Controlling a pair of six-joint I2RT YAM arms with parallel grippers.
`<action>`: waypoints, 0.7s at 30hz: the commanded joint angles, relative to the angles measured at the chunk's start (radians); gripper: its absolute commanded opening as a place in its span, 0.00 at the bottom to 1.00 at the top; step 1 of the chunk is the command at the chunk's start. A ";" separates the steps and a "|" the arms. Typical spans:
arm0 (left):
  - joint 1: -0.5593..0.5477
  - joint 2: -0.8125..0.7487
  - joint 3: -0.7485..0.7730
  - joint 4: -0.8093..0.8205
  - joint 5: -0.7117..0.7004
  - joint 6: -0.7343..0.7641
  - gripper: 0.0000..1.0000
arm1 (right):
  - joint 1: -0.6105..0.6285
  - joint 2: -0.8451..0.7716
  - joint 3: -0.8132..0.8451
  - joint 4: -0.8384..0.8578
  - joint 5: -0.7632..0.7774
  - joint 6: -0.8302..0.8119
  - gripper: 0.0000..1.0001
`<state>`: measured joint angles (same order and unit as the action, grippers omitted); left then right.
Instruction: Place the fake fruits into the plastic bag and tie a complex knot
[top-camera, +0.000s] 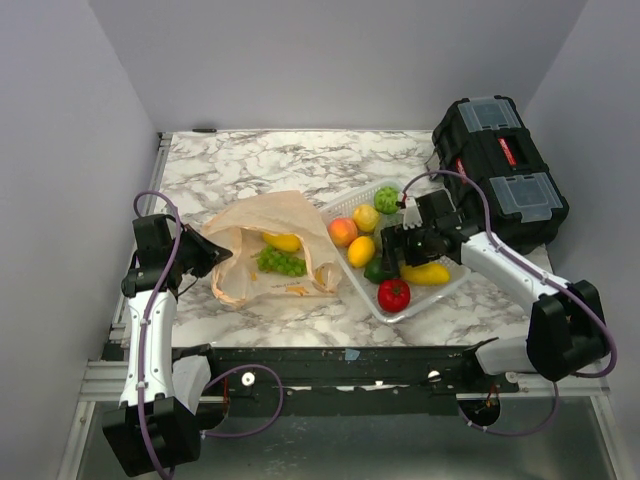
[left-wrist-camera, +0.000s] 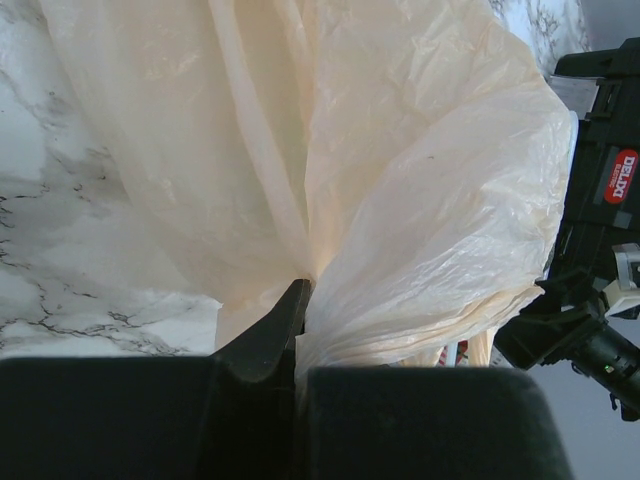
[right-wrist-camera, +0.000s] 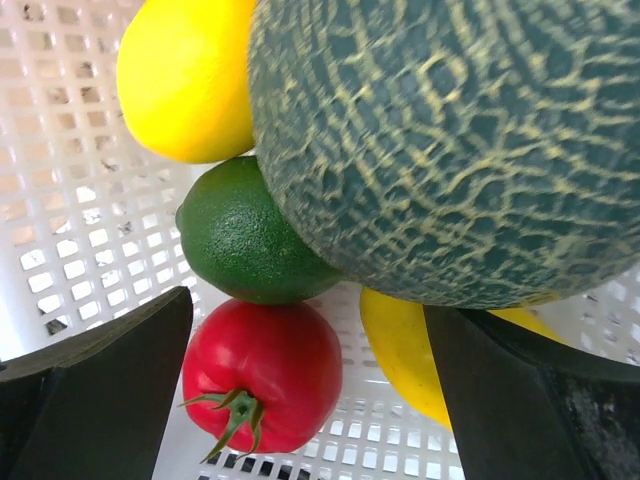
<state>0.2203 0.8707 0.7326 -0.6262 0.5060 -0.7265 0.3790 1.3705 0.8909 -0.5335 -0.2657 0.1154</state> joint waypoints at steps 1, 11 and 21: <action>0.003 0.000 -0.010 0.023 0.000 -0.005 0.00 | 0.061 0.016 0.000 0.027 0.009 0.019 1.00; 0.003 0.004 -0.005 0.019 -0.001 -0.004 0.00 | 0.143 0.018 -0.041 0.057 0.180 0.182 1.00; 0.003 0.014 0.002 0.017 -0.003 -0.002 0.00 | 0.194 0.079 -0.081 0.155 0.296 0.262 1.00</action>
<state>0.2203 0.8848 0.7322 -0.6220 0.5056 -0.7269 0.5632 1.4105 0.8356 -0.4408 -0.0463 0.3256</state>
